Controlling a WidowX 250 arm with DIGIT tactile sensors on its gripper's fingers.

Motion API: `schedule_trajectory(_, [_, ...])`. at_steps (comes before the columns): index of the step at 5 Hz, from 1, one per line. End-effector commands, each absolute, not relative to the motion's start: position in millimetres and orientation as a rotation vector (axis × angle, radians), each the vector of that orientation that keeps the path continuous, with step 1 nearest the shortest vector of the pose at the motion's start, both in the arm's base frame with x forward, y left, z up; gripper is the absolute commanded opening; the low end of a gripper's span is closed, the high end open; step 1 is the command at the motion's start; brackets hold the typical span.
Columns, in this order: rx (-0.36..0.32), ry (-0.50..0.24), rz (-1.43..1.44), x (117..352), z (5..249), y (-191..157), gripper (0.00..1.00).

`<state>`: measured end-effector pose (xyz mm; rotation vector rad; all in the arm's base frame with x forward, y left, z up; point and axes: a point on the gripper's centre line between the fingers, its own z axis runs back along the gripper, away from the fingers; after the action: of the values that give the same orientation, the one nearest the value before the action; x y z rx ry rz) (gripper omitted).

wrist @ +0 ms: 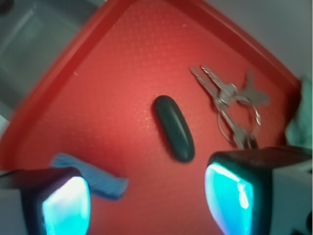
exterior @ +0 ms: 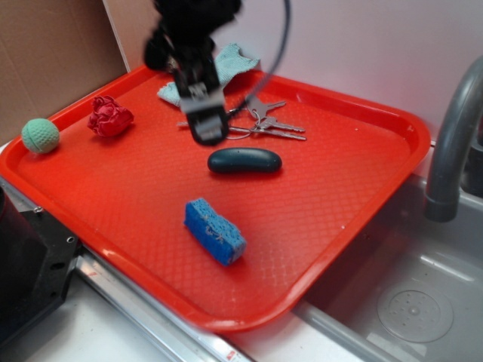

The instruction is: Grab the plastic pickle.

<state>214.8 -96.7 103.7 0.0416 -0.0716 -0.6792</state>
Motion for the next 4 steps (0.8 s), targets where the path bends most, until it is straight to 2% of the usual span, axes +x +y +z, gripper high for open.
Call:
schedule_trajectory(1, [-0.023, -0.053, -0.717, 247.1, 74.1, -99.7, 1.00])
schedule_trajectory(2, [0.000, -0.065, -0.774, 254.1, 56.7, -97.6, 1.00])
schedule_trajectory(3, [0.025, -0.031, -0.803, 258.5, 40.3, -93.2, 1.00])
schedule_trajectory(4, [0.011, 0.001, -0.780, 254.2, 35.4, -92.3, 0.00])
